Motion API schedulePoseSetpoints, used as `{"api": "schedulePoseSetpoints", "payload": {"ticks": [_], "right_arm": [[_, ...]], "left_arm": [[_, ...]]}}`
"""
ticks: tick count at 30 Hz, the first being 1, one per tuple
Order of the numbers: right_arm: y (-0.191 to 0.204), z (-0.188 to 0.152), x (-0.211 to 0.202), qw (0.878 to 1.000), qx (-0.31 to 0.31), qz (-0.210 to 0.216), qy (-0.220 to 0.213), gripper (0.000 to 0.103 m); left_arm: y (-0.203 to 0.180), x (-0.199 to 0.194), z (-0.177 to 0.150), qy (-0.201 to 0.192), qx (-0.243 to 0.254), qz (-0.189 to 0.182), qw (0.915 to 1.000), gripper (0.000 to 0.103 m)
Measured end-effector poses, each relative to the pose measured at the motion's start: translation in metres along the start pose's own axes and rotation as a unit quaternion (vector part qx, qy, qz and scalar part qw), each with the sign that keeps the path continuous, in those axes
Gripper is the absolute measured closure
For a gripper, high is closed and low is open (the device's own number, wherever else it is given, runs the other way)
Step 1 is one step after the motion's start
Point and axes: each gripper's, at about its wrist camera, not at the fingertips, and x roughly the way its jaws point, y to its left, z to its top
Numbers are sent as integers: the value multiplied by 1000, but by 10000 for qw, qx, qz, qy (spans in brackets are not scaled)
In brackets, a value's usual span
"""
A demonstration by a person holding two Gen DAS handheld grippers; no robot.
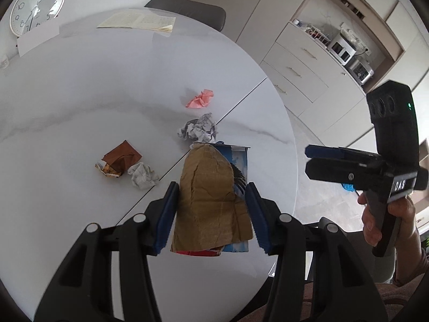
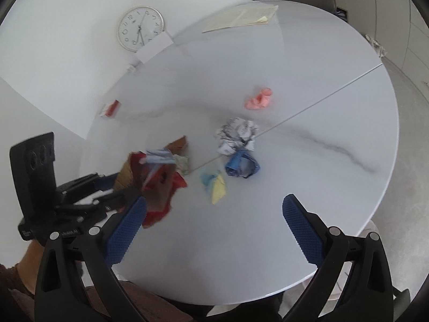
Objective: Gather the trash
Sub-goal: 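Grasp the blue printed card with the right tool beside the left tool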
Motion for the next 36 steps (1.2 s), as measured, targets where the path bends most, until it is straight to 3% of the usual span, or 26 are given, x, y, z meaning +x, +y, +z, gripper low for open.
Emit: {"api": "schedulePoseSetpoints", "payload": {"ticks": [7,11,16,19,21,36], "right_arm": [[-1,18,19,9907,594,1204,241,11],[-9,19,49,9818,941,1533,605,16],[-18,11,86,9684,1328,1818,1078,34],[-24,8,100,9637,1516,1848,1188,60],[-26,6,106,9611,1611,1861,1254,70],[-35,8,107,9626,1691,1749,1189,71]], "left_arm": [[-13,-8,-3,-74,215,-215,9995,53],[-13,1,-7,-43,256,-229,9994,53],[-2,24,-13,149,129,-216,9996,53],[8,34,-19,252,78,-146,9995,53],[12,38,-22,281,24,-174,9995,53],[39,49,-36,499,-490,-217,9973,49]]}}
